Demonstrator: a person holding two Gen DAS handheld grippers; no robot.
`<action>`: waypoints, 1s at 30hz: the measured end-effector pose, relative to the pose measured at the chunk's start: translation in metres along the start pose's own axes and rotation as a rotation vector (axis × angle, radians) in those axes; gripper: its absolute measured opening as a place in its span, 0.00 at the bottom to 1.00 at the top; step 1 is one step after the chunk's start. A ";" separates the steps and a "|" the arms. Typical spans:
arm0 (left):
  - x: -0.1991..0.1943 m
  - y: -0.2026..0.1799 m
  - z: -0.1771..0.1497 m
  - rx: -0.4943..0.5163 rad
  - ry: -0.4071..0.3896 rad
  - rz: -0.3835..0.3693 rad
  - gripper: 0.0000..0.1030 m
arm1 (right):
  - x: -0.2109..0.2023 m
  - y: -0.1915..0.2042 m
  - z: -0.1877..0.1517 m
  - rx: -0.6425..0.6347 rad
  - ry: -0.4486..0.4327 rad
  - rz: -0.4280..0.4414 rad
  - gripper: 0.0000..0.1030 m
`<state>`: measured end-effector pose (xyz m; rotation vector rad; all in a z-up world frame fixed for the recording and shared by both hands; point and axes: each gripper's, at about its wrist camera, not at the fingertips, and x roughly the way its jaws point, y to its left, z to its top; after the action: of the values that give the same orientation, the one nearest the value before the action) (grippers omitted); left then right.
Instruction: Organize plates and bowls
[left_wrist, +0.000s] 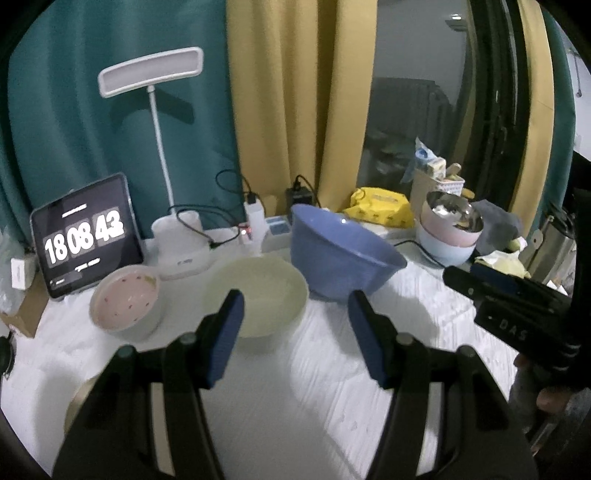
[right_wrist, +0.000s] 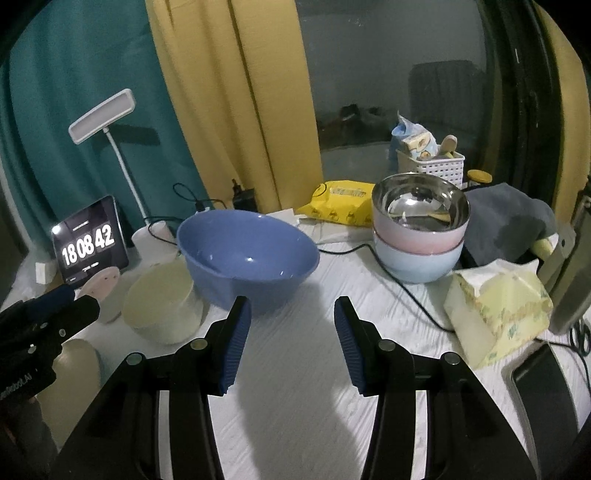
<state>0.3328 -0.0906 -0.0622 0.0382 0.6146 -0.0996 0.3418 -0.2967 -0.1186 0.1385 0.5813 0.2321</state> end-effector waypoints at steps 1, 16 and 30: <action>0.003 -0.002 0.002 0.003 -0.004 0.002 0.58 | 0.003 -0.001 0.002 -0.003 -0.001 -0.001 0.48; 0.042 -0.020 0.018 0.045 -0.048 -0.009 0.58 | 0.067 -0.021 0.021 0.034 0.062 0.017 0.50; 0.076 -0.032 0.012 0.042 -0.013 -0.009 0.58 | 0.112 -0.023 -0.005 -0.011 0.182 -0.010 0.54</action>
<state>0.3982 -0.1295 -0.0963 0.0753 0.6001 -0.1212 0.4338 -0.2898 -0.1861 0.1048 0.7610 0.2394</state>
